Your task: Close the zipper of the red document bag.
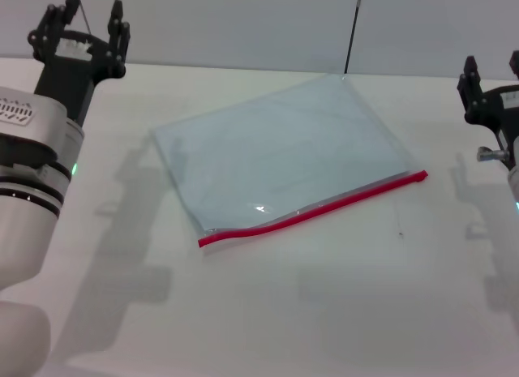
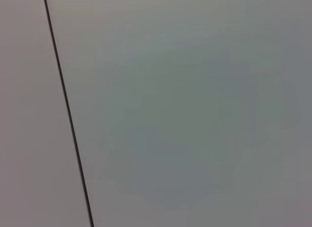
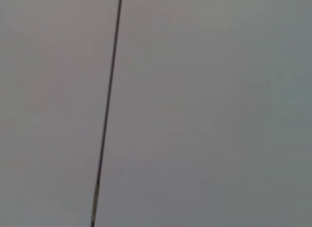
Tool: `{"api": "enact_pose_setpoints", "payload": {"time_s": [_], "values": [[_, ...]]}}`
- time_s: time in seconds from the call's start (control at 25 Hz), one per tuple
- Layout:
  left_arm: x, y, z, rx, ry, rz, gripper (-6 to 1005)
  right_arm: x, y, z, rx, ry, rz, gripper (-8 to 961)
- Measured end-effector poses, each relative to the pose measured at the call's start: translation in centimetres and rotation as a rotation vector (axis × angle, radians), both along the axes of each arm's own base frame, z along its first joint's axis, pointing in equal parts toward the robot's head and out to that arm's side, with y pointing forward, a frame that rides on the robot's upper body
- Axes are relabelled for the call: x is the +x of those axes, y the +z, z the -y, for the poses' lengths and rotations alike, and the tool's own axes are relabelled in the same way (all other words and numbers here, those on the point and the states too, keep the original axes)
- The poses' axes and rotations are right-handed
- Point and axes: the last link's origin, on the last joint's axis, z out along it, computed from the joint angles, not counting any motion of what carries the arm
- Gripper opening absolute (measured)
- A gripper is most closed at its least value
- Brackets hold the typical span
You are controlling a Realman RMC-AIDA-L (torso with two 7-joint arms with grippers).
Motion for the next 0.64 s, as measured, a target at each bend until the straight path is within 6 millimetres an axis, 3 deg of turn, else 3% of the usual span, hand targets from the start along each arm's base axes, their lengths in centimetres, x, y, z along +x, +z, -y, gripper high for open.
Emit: {"api": "enact_pose_setpoints", "payload": {"time_s": [0.28,0.64], "values": [[-1.2,-0.9,0.0,-0.034,0.057,0.005,540,1.1,-0.2,0.4,-0.015,-0.034,-0.038,618],[-1.3,-1.3,0.0,-0.046,0.059,-0.003,540,1.1,-0.5,0.5,-0.027,-0.034,-0.035,618]]}}
